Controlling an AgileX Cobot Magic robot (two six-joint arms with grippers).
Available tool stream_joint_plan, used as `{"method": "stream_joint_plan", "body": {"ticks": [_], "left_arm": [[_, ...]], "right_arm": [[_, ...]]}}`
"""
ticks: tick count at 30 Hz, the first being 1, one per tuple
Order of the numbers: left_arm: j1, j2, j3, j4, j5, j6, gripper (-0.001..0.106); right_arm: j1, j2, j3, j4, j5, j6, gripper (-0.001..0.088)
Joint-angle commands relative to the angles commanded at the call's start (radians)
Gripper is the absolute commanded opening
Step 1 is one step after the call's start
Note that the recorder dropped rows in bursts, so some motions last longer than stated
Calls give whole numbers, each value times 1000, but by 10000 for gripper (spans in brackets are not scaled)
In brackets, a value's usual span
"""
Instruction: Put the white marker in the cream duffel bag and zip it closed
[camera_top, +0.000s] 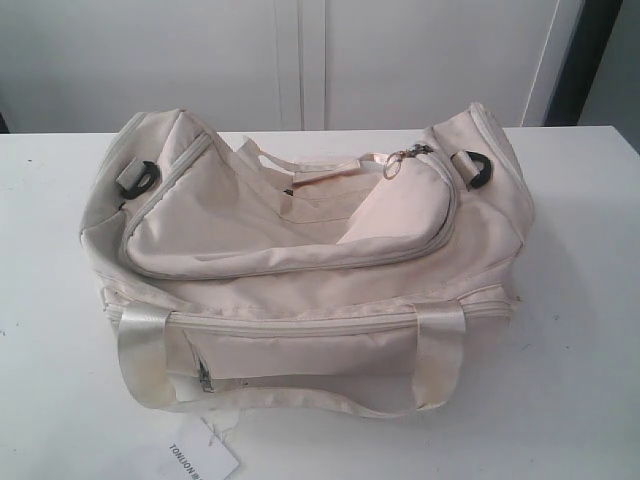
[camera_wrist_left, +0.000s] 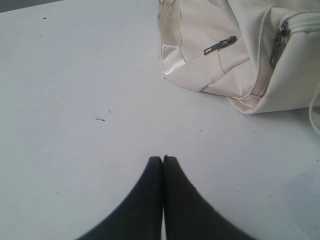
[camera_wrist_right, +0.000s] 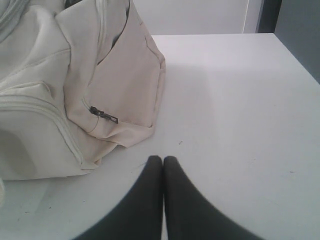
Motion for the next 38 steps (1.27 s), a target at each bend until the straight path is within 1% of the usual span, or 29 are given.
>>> {"method": "stream_joint_plan", "body": {"ticks": [3,5,38], "left_arm": [[0,0,0,0,0,0,0],[0,0,0,0,0,0,0],[0,0,0,0,0,0,0]], "right_arm": [[2,0,0,0,0,-8,0],[19,0,0,0,0,-8,0],[19,0,0,0,0,-8,0]]}}
